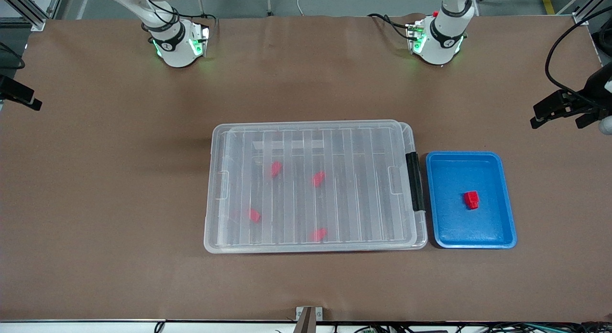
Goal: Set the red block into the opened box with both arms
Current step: 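Move the right gripper to the lid edge while the left gripper reaches the tray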
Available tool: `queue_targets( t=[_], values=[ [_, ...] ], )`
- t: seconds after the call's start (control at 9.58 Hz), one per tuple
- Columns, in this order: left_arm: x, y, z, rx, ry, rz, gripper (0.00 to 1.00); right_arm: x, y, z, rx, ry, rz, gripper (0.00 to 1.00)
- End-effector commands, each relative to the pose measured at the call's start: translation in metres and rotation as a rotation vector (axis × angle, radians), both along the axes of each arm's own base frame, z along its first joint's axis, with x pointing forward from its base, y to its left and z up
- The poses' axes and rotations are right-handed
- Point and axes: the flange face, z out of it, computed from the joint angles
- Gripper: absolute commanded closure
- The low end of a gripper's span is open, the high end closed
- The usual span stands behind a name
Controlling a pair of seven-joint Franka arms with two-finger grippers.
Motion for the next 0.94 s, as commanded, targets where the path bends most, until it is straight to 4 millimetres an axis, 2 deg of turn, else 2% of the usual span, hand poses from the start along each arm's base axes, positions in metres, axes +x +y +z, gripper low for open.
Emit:
queue_targets(
  t=[0.0, 0.1, 0.21, 0.42, 0.52, 0.63, 0.73, 0.83],
  values=[
    [0.003, 0.001, -0.012, -0.002, 0.037, 0.014, 0.0, -0.002, 0.002, 0.001, 0.015, -0.007, 0.009, 0.0],
    [0.003, 0.0, -0.01, -0.004, 0.034, 0.012, 0.0, -0.002, 0.003, 0.001, 0.016, -0.01, 0.011, 0.0],
    [0.003, 0.001, -0.009, -0.004, 0.032, 0.014, 0.0, 0.003, 0.017, 0.0, 0.027, -0.016, 0.022, 0.0],
    [0.003, 0.011, -0.008, 0.001, 0.029, 0.028, 0.0, 0.053, 0.105, -0.042, 0.056, -0.02, 0.01, 0.0],
    [0.002, 0.011, -0.007, 0.008, 0.028, 0.021, 0.0, 0.073, 0.161, -0.075, 0.055, -0.012, 0.052, 0.0],
    [0.003, 0.008, -0.009, 0.008, 0.03, 0.024, 0.0, 0.09, 0.205, -0.114, 0.071, -0.001, 0.114, 0.0],
    [0.002, 0.01, -0.007, 0.008, 0.027, 0.008, 0.0, 0.103, 0.241, -0.148, 0.081, -0.017, 0.123, 0.0],
    [0.003, 0.01, -0.013, 0.01, 0.036, 0.007, 0.0, 0.114, 0.27, -0.18, 0.081, -0.035, 0.096, 0.0]
  ],
)
